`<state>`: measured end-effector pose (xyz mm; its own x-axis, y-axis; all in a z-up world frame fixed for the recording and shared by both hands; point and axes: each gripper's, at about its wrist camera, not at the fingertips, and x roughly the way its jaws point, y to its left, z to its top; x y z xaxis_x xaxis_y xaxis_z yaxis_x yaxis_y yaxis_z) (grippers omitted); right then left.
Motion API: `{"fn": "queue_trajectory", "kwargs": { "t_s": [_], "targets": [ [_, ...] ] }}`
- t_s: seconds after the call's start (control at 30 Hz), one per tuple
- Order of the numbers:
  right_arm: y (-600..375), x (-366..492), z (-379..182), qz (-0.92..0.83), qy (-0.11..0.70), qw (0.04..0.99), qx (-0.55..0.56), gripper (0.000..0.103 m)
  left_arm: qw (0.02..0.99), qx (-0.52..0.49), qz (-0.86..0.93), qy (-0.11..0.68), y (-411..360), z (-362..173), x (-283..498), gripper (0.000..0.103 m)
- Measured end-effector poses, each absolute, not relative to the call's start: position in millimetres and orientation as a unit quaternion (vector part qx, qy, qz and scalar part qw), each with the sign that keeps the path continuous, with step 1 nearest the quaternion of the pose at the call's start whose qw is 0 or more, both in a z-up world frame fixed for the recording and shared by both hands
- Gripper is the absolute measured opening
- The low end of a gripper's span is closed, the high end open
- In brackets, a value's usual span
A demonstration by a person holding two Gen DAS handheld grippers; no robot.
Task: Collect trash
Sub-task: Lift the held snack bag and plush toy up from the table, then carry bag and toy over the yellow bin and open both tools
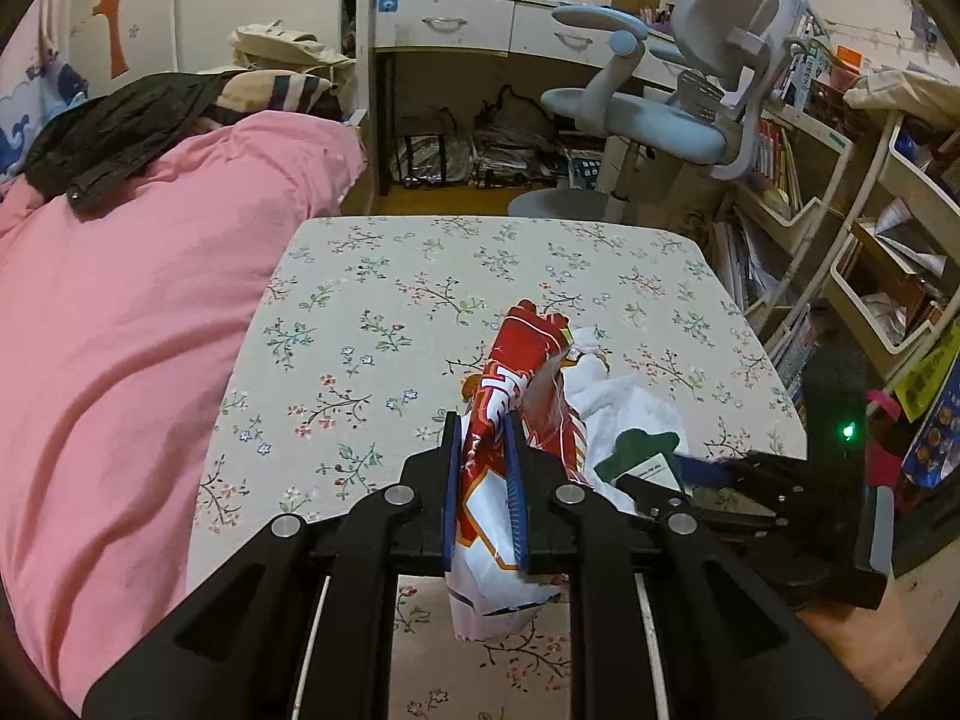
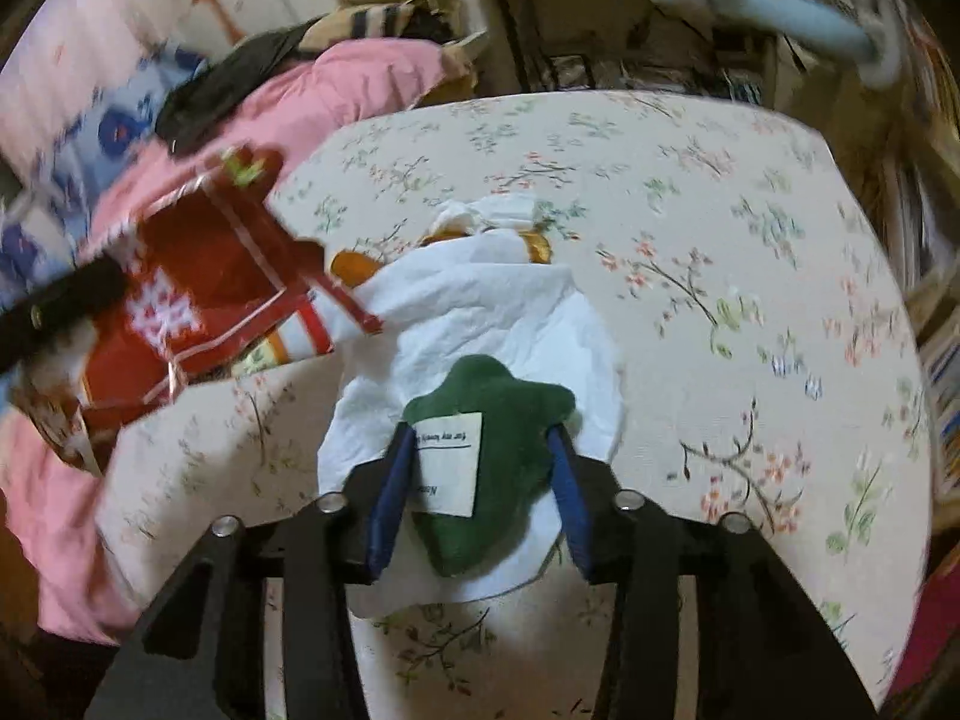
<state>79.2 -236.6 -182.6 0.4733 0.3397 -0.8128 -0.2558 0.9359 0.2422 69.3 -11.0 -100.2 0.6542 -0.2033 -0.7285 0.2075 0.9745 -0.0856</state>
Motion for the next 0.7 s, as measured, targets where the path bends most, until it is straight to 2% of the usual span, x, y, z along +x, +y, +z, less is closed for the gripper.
{"fn": "queue_trajectory", "kwargs": {
  "t_s": [0.17,0.37,0.57,0.7],
  "targets": [
    [-259,76,-162,0.180,0.450,0.869,0.100,0.031,0.918,0.001,-0.106,0.382,-2,-90,64,0.014],
    [-298,63,-150,0.195,0.419,0.856,0.232,0.032,0.927,-0.027,-0.105,0.360,13,-68,47,0.014],
    [-275,21,-127,0.226,0.416,0.859,0.196,0.033,0.930,-0.021,-0.105,0.350,16,-58,-7,0.014],
    [-248,-22,-133,0.250,0.436,0.849,0.163,0.033,0.927,-0.004,-0.100,0.360,16,-60,-50,0.014]
  ]
}}
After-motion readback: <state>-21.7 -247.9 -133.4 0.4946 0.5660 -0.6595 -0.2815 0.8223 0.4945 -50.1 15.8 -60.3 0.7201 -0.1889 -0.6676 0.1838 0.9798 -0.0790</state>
